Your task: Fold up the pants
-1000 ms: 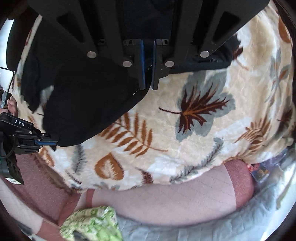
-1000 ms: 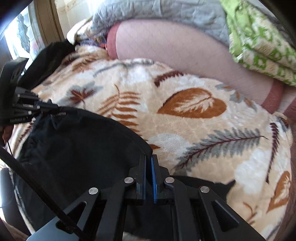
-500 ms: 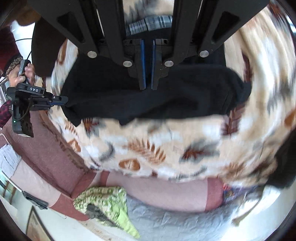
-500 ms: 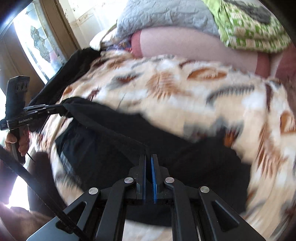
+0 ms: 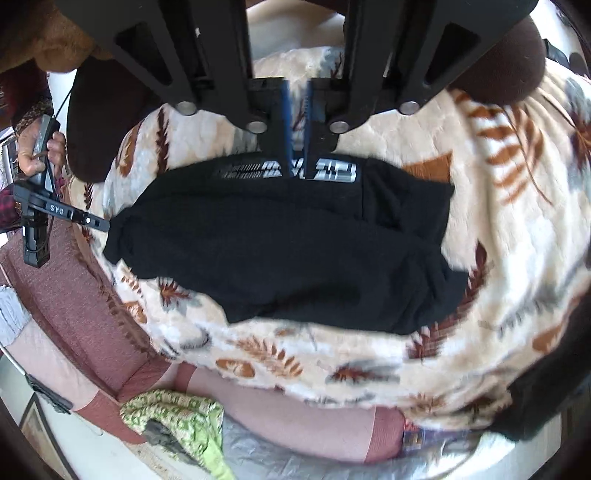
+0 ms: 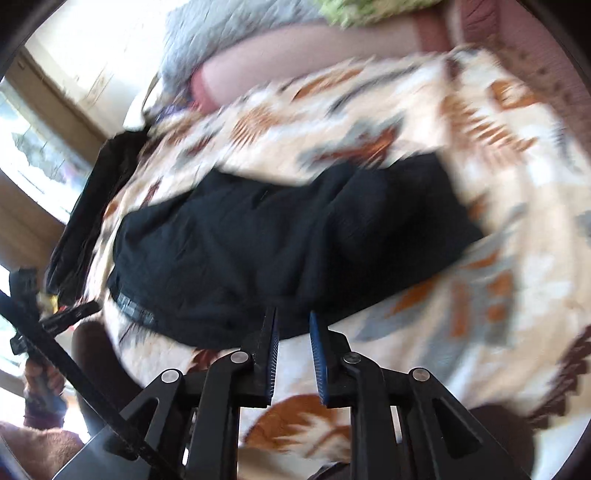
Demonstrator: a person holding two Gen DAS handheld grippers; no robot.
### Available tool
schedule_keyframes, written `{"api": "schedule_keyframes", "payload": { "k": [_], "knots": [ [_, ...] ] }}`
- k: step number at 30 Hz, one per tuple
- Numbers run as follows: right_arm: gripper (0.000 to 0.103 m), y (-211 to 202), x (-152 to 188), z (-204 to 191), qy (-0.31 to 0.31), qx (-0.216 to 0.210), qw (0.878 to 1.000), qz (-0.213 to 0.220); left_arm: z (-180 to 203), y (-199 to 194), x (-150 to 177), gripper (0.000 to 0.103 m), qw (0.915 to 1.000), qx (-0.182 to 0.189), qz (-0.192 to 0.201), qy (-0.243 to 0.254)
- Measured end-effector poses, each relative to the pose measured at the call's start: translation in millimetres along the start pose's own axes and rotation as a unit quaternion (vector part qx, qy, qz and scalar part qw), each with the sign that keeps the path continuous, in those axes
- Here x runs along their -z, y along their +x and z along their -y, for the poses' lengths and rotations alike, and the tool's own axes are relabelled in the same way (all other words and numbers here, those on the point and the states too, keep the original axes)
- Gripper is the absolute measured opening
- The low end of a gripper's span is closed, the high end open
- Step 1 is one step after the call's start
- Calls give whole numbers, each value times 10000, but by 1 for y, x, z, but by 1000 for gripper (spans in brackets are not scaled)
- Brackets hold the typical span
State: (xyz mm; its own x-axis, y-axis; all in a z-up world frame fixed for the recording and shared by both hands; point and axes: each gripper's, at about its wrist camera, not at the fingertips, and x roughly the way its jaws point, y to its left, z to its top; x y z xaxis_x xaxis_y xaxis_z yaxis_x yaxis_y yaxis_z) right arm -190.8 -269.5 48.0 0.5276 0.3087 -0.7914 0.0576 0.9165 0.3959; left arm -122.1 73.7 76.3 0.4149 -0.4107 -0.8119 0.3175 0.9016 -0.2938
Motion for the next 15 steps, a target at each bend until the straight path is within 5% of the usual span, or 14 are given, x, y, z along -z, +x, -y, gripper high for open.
{"api": "schedule_keyframes", "payload": {
  "k": [1, 3, 6, 12, 15],
  "knots": [
    [26, -9, -7, 8, 28, 208, 9996, 176, 2, -3, -4, 30, 10000, -7, 82, 5],
    [34, -19, -24, 22, 135, 439, 9982, 398, 12, -7, -14, 42, 9996, 38, 291, 15],
    [69, -19, -50, 47, 480, 528, 9954, 639, 29, -4, -23, 42, 9992, 147, 367, 60],
    [67, 22, -93, 74, 478, 1231, 9899, 515, 52, 12, -20, 43, 9996, 177, 157, 184],
    [52, 54, -109, 89, 587, 1251, 9903, 174, 53, 17, -20, 43, 9998, 100, 92, 130]
  ]
}}
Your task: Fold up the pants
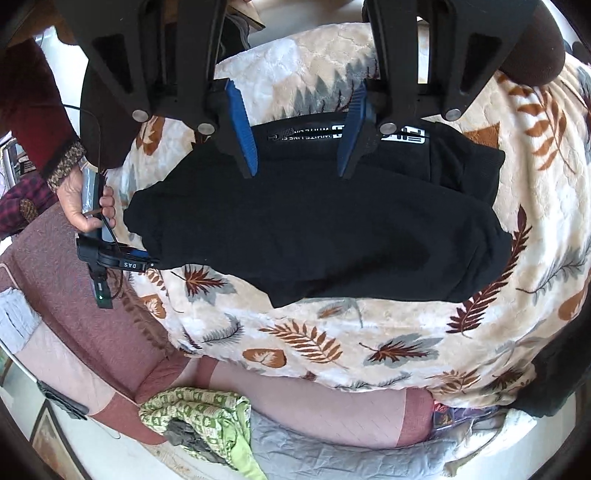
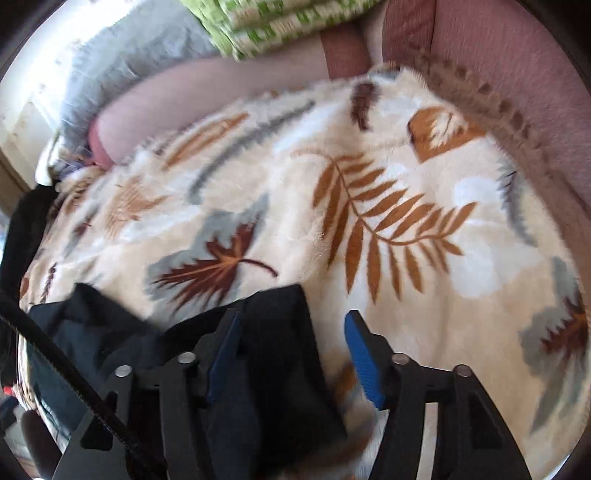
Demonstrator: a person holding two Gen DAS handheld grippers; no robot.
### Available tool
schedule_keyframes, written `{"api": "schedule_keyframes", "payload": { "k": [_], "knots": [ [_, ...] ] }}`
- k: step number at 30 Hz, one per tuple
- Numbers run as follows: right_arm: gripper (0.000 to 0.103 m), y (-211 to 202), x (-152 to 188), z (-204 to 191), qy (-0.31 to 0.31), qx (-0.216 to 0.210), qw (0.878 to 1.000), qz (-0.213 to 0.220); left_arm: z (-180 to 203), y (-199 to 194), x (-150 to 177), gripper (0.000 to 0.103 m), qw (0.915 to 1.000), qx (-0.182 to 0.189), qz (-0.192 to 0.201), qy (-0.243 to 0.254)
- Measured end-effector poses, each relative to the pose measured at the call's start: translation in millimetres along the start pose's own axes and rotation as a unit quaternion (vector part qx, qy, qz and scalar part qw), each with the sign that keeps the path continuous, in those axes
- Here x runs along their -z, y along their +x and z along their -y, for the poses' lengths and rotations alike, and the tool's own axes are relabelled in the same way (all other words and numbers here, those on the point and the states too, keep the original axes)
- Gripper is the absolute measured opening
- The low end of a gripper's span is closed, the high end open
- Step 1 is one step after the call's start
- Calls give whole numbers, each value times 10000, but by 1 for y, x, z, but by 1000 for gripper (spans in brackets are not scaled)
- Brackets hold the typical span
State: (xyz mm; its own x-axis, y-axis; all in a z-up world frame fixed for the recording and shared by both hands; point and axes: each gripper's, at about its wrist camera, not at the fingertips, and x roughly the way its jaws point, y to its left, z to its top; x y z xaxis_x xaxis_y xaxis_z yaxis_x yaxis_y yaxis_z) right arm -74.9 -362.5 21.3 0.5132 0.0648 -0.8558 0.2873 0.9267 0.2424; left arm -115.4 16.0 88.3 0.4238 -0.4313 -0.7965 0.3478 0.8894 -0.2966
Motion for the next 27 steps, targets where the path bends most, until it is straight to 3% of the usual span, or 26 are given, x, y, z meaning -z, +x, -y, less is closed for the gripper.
{"api": "schedule_keyframes", "payload": {
  "k": [1, 2, 5, 9, 11, 13, 14, 16, 18, 21, 23, 25, 27],
  "knots": [
    [22, 10, -2, 1, 109, -279, 9995, -139, 1, 0, 0, 43, 10000, -24, 0, -24],
    [15, 14, -2, 3, 176, -459, 9986, -186, 1, 0, 0, 44, 10000, -48, 8, -35],
    [11, -2, -1, 3, 108, -500, 9986, 94, -2, 2, -1, 44, 9999, -130, 23, -54],
    [8, -24, -4, 21, 239, 129, 9985, 472, -10, 10, -9, 44, 9996, -57, 19, -292],
    [10, -20, -3, 30, 395, 380, 9977, 407, -12, 14, -13, 44, 9990, 0, 41, -439],
    [15, -16, -2, 37, 414, 1079, 9929, 291, -13, 17, -15, 44, 9982, 81, 71, -582],
    [16, -19, 0, 40, 480, 1140, 9918, 323, -13, 17, -15, 44, 9978, 144, 94, -633],
    [34, -41, 11, 51, 895, 496, 9933, 546, -15, 16, -15, 44, 9976, 188, 121, -648],
    [39, -62, 23, 54, 949, -21, 9932, 681, -17, 16, -13, 44, 9974, 221, 148, -667],
    [43, -72, 35, 28, 472, -519, 9960, 548, -20, 14, -12, 44, 9967, 297, 202, -729],
    [50, -66, 41, 6, 29, -462, 9981, 409, -21, 12, -10, 44, 9962, 331, 245, -774],
    [61, -50, 44, -13, -399, -37, 9989, 254, -22, 7, -6, 44, 9959, 335, 277, -794],
    [61, -36, 45, -23, -471, 21, 9988, 100, -26, 2, -4, 45, 9954, 307, 307, -859]
  ]
}}
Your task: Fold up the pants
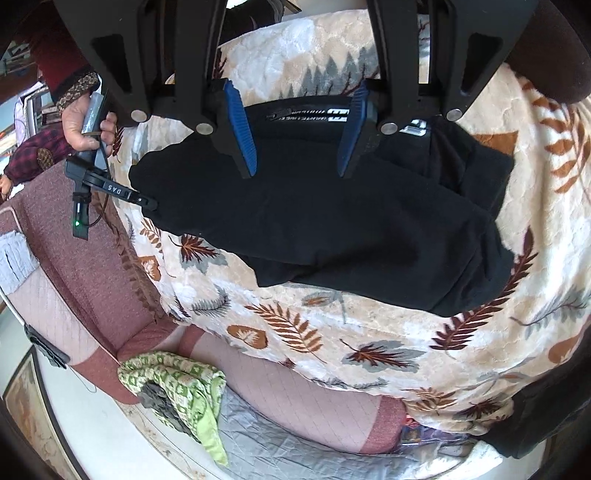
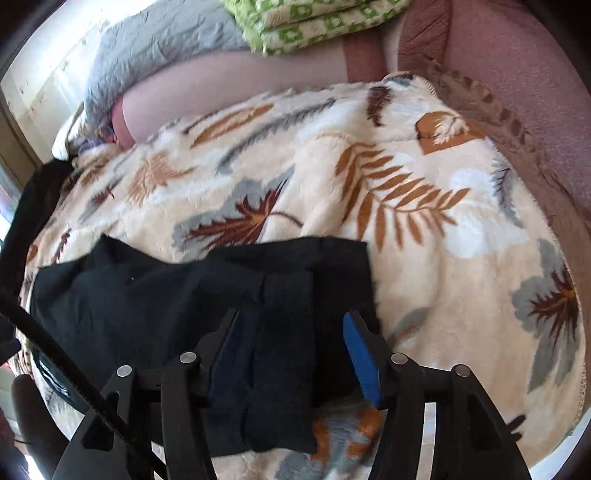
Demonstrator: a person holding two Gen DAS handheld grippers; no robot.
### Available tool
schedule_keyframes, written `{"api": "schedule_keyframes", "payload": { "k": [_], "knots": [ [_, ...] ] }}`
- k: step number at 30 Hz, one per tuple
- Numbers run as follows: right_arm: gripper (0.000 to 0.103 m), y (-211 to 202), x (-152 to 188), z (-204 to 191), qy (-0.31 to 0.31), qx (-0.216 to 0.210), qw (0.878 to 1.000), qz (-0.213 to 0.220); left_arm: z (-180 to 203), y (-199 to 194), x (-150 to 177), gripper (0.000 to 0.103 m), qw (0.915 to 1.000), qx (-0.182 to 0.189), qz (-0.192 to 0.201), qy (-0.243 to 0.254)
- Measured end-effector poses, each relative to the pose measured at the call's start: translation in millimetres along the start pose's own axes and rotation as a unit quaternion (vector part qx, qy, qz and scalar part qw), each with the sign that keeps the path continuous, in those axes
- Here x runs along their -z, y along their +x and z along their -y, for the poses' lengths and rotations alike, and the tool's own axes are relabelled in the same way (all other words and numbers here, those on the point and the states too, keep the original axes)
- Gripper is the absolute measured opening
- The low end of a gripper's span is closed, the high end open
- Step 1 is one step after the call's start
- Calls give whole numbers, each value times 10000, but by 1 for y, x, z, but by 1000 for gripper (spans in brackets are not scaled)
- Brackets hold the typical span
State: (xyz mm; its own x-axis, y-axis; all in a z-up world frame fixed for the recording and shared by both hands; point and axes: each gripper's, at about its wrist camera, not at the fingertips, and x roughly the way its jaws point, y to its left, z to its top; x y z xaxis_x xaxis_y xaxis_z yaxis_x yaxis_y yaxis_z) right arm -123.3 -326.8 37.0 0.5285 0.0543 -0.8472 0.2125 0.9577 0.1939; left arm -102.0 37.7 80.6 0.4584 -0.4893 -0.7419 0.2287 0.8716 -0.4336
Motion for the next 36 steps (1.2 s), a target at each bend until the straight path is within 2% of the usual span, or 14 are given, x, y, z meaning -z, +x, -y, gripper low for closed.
{"api": "schedule_keyframes", "payload": {
  "k": [2, 4, 5, 13, 15, 18, 20, 22, 24, 25, 28, 30, 33, 36],
  "knots": [
    [47, 3, 3, -9, -129, -95, 9999, -8, -5, -5, 0, 47, 9999, -10, 63, -78],
    [19, 2, 5, -25, -506, 199, 9985, -8, -8, -7, 0, 49, 9998, -39, 122, -151],
    [13, 2, 6, -27, -600, 303, 9977, -10, -10, -7, -1, 49, 9997, -35, 135, -186],
    [11, -24, -7, -4, -335, 886, 9949, 344, -14, 0, 1, 49, 9997, -148, 77, -198],
    [10, -23, -7, 4, -281, 1126, 9926, 362, -15, 0, 2, 49, 9997, -173, 73, -186],
    [11, -17, -5, 14, -245, 1179, 9922, 330, -16, 1, 1, 49, 9996, -235, 82, -148],
    [20, -11, -3, 13, -387, 1352, 9897, 255, -18, 0, 0, 49, 9995, -259, 91, -175],
    [50, -6, 0, 17, -483, 1787, 9826, 155, -24, -5, -3, 49, 9992, -266, 148, -249],
    [56, -18, 0, 27, -231, 1799, 9830, 286, -32, -12, -7, 55, 9985, -366, 273, -311],
    [56, -29, -1, 34, -50, 1806, 9828, 383, -38, -16, -9, 62, 9977, -442, 355, -370],
    [58, -61, -2, 38, 150, 2056, 9757, 745, -69, -32, -18, 72, 9929, -615, 652, -783],
    [58, -77, -3, 21, 48, 1752, 9798, 958, -91, -37, -22, 73, 9887, -661, 701, -1151],
    [58, -76, -2, -39, -610, 684, 9911, 964, -118, -31, -33, 77, 9847, -584, 536, -1553],
    [58, -51, 6, -116, -1503, -343, 9859, 650, -120, -13, -41, 77, 9884, -801, 255, -1261]
  ]
}}
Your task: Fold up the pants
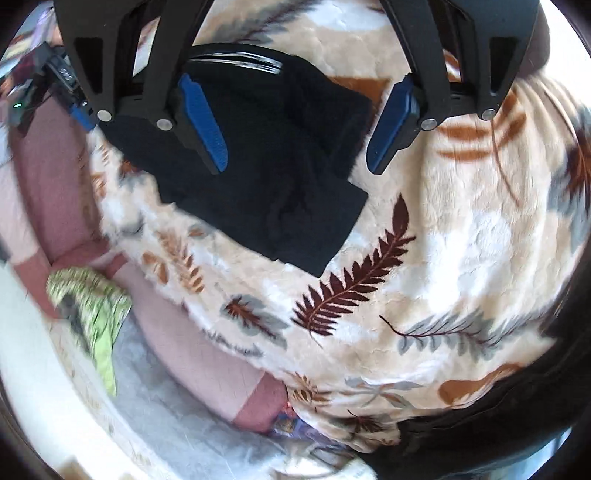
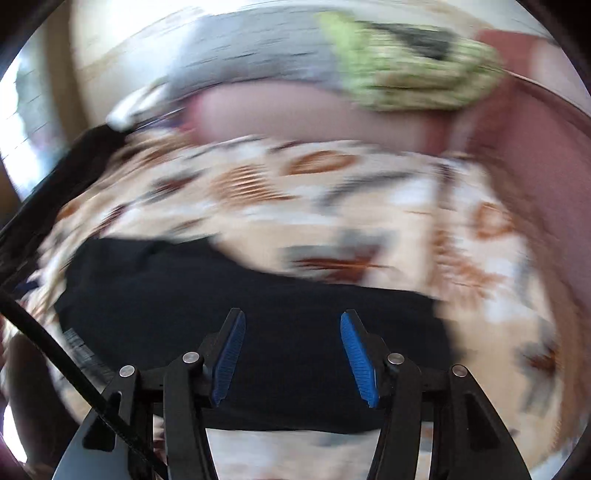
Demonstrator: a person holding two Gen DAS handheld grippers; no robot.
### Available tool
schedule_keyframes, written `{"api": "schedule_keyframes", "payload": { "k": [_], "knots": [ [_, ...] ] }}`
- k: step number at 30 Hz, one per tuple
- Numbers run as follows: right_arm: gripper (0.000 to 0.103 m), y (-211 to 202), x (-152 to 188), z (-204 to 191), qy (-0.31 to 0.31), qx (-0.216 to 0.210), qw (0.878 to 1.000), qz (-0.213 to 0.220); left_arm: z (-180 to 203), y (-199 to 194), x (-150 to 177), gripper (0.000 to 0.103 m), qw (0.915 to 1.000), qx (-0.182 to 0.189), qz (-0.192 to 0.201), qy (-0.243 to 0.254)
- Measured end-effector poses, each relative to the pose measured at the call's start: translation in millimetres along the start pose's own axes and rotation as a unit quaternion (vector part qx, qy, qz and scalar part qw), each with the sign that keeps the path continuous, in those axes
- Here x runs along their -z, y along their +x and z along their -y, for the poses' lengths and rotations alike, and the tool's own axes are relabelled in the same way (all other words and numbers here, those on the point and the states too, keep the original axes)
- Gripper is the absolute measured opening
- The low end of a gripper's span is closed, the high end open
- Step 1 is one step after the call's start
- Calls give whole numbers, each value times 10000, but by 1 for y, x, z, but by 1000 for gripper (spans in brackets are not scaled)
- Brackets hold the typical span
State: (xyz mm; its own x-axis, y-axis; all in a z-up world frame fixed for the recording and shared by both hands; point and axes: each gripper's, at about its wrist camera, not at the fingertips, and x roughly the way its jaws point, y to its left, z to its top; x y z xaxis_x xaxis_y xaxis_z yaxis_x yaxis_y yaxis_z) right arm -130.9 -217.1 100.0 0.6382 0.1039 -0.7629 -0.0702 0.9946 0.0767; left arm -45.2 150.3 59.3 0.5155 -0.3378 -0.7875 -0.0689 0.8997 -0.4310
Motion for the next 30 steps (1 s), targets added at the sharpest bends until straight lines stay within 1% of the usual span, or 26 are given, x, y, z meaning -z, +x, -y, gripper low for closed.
{"api": "schedule_keyframes", "payload": {
  "k": [1, 2, 3, 5, 6, 10, 11, 12, 13, 14, 15, 16, 17, 19, 20, 21, 23, 26, 28, 30],
  "knots": [
    [58, 9, -2, -22, -206, -237, 9995, -25, 1, 7, -2, 77, 9999, -57, -105, 98],
    [58, 18, -2, -45, -434, -478, 9979, -54, 1, 15, -3, 77, 9996, -18, -239, 133],
    [58, 28, -3, -74, -792, -833, 9933, -99, 0, 25, -4, 77, 9991, 79, -400, 96],
    [58, 41, 1, -111, -1203, -1126, 9862, -181, -6, 42, -9, 77, 9971, 273, -696, -114],
    [58, 50, 4, -135, -1469, -1284, 9804, -288, -9, 48, -12, 77, 9962, 382, -747, -229],
    [58, 76, 14, -194, -2120, -1385, 9663, -458, -22, 59, -24, 78, 9915, 798, -702, -749],
    [58, 81, 15, -201, -2199, -1372, 9647, -473, -25, 60, -26, 76, 9899, 908, -667, -856],
    [58, 87, 15, -212, -2286, -1299, 9637, -474, -28, 60, -27, 56, 9884, 985, -629, -965],
    [58, 93, 14, -221, -2340, -1219, 9634, -477, -31, 61, -28, 25, 9874, 983, -664, -1050],
    [58, 97, 13, -226, -2360, -1199, 9630, -508, -32, 62, -29, 22, 9860, 1010, -723, -1109],
    [54, 105, 13, -232, -2385, -1184, 9621, -585, -36, 62, -28, 22, 9834, 1113, -734, -1228],
    [48, 111, 14, -237, -2431, -1151, 9609, -660, -39, 60, -28, 20, 9822, 1164, -700, -1298],
    [43, 112, 14, -240, -2456, -1147, 9602, -671, -40, 57, -26, 19, 9814, 1214, -679, -1324],
    [16, 108, 14, -244, -2473, -1124, 9604, -623, -39, 54, -23, 17, 9813, 1237, -626, -1337],
    [10, 105, 14, -245, -2490, -1051, 9610, -591, -38, 52, -21, 17, 9812, 1246, -603, -1344],
    [9, 102, 13, -245, -2471, -1002, 9622, -560, -38, 49, -20, 16, 9809, 1263, -576, -1366],
    [8, 97, 8, -240, -2306, -1104, 9652, -554, -38, 40, -16, 15, 9785, 1357, -524, -1460],
    [8, 79, 6, -232, -2092, -1267, 9685, -463, -36, 23, -10, 15, 9786, 1355, -420, -1489],
    [8, 66, 6, -231, -2042, -1416, 9678, -407, -32, 9, -3, 15, 9800, 1318, -310, -1458],
    [8, 51, 11, -233, -2050, -1624, 9644, -396, -33, -2, 5, 15, 9811, 1245, -239, -1461]
  ]
}}
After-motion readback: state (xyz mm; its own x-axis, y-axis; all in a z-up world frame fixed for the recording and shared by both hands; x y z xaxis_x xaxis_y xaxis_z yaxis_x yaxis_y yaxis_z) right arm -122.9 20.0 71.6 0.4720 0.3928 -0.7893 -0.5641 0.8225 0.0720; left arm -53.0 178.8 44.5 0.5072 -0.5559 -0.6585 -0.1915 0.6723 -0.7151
